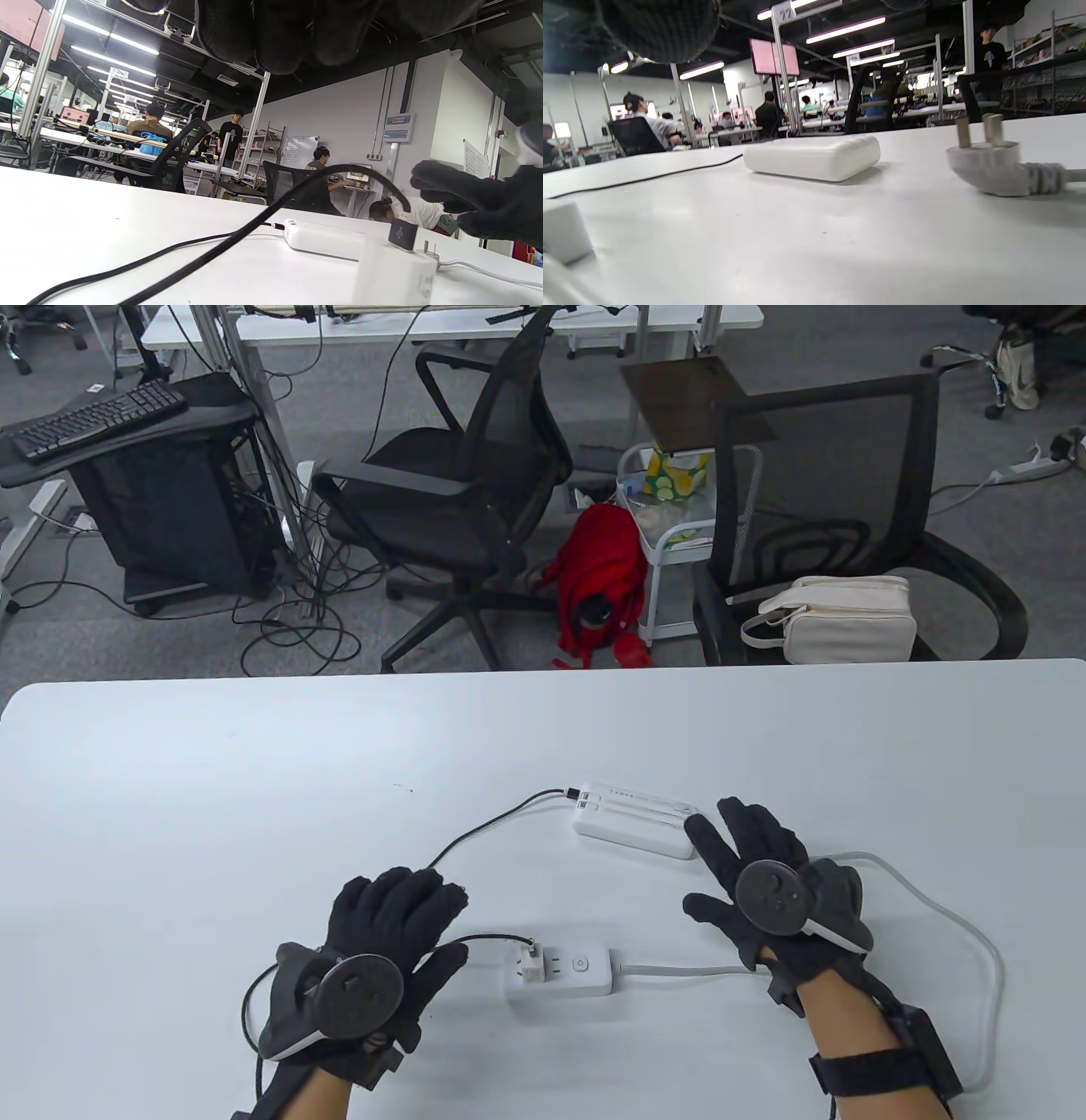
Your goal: Charge the battery pack
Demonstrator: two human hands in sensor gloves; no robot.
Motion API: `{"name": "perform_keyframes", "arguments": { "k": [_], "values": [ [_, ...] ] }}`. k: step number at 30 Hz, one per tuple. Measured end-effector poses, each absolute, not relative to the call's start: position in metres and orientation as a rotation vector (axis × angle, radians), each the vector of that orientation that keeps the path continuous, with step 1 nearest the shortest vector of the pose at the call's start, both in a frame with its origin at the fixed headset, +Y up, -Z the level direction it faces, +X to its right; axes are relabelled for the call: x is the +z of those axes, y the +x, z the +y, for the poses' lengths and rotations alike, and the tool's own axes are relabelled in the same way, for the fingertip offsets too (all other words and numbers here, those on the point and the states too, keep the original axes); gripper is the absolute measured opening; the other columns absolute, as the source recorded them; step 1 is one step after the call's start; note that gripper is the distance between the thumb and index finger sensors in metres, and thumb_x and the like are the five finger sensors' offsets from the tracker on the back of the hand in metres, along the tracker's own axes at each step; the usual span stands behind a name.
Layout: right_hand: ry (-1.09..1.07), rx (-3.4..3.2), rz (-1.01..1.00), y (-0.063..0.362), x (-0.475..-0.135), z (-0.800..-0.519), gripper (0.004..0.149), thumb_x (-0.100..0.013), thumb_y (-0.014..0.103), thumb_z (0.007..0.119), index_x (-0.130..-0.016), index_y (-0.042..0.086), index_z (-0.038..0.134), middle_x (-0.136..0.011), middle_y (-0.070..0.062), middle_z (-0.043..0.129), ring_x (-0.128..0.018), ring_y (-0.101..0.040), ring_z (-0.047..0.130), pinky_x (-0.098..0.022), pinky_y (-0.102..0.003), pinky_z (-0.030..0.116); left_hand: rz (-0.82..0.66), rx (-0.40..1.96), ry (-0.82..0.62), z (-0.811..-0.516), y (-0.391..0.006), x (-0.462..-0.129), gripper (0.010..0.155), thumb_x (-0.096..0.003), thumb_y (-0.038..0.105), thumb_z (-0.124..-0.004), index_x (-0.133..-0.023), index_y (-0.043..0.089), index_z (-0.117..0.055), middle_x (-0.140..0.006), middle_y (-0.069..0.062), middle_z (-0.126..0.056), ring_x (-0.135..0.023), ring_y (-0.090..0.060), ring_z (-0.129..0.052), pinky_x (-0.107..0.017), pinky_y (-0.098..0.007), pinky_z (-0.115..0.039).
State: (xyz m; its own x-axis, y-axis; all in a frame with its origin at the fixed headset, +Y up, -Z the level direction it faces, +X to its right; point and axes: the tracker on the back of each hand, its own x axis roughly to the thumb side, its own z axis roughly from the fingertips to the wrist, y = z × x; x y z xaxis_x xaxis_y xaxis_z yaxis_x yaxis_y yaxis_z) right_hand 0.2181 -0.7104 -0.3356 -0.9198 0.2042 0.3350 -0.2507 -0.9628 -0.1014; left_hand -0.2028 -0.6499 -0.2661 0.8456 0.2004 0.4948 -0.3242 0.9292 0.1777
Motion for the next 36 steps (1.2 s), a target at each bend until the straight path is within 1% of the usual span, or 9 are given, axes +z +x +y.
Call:
{"name": "perform_keyframes", "arguments": {
  "k": [7, 12, 15, 17, 22, 28, 36],
  "values": [
    [0.421, 2.825, -0.301, 0.239, -0.306, -0.714, 0.082, -0.045, 0.06, 0.073, -0.107, 0.042, 0.022, -0.115, -0.012, 0.017, -0.108, -0.046, 0.028, -0.074, -0.066, 0.034, -0.481, 0.267, 0.249, -0.655, -0.205, -0.27, 0.067, -0.0517, 0.053, -0.068, -0.112, 0.027, -0.056, -0.117, -0.013, -0.058, -0.111, -0.047, -0.055, -0.076, -0.076, -0.038],
    [0.418, 2.781, -0.369, 0.249, -0.297, -0.719, 0.082, -0.045, 0.061, 0.074, -0.108, 0.042, 0.024, -0.116, -0.012, 0.019, -0.107, -0.046, 0.029, -0.074, -0.065, 0.034, -0.468, 0.258, 0.253, -0.655, -0.206, -0.271, 0.067, -0.0518, 0.053, -0.068, -0.112, 0.028, -0.054, -0.118, -0.013, -0.055, -0.112, -0.047, -0.052, -0.076, -0.075, -0.037],
    [0.423, 2.801, -0.392, 0.251, -0.294, -0.726, 0.082, -0.044, 0.061, 0.074, -0.107, 0.042, 0.025, -0.115, -0.011, 0.019, -0.107, -0.046, 0.03, -0.074, -0.065, 0.035, -0.456, 0.254, 0.257, -0.655, -0.209, -0.272, 0.068, -0.0517, 0.053, -0.068, -0.113, 0.028, -0.053, -0.118, -0.014, -0.053, -0.112, -0.047, -0.05, -0.076, -0.075, -0.036],
    [0.426, 2.811, -0.352, 0.252, -0.294, -0.729, 0.082, -0.044, 0.06, 0.074, -0.107, 0.042, 0.025, -0.115, -0.011, 0.018, -0.107, -0.046, 0.029, -0.074, -0.065, 0.034, -0.448, 0.248, 0.257, -0.655, -0.21, -0.272, 0.068, -0.0518, 0.053, -0.068, -0.113, 0.027, -0.052, -0.119, -0.014, -0.052, -0.113, -0.047, -0.049, -0.076, -0.075, -0.035],
    [0.399, 2.743, -0.399, 0.26, -0.292, -0.727, 0.082, -0.044, 0.06, 0.075, -0.107, 0.042, 0.026, -0.115, -0.011, 0.018, -0.107, -0.045, 0.029, -0.074, -0.065, 0.033, -0.44, 0.233, 0.261, -0.655, -0.21, -0.272, 0.068, -0.0518, 0.053, -0.068, -0.113, 0.028, -0.052, -0.119, -0.014, -0.05, -0.114, -0.047, -0.047, -0.077, -0.076, -0.034],
    [0.349, 2.708, -0.406, 0.272, -0.291, -0.729, 0.081, -0.044, 0.059, 0.075, -0.107, 0.042, 0.027, -0.115, -0.01, 0.018, -0.108, -0.045, 0.028, -0.075, -0.065, 0.033, -0.434, 0.231, 0.26, -0.655, -0.21, -0.273, 0.068, -0.0518, 0.053, -0.068, -0.113, 0.028, -0.052, -0.12, -0.013, -0.049, -0.114, -0.047, -0.046, -0.077, -0.076, -0.034],
    [0.357, 2.698, -0.408, 0.275, -0.294, -0.732, 0.079, -0.045, 0.058, 0.075, -0.107, 0.043, 0.029, -0.115, -0.01, 0.018, -0.108, -0.045, 0.027, -0.075, -0.065, 0.032, -0.411, 0.238, 0.263, -0.655, -0.213, -0.275, 0.068, -0.0519, 0.053, -0.068, -0.113, 0.028, -0.052, -0.12, -0.014, -0.049, -0.114, -0.047, -0.046, -0.077, -0.076, -0.033]
  ]
}}
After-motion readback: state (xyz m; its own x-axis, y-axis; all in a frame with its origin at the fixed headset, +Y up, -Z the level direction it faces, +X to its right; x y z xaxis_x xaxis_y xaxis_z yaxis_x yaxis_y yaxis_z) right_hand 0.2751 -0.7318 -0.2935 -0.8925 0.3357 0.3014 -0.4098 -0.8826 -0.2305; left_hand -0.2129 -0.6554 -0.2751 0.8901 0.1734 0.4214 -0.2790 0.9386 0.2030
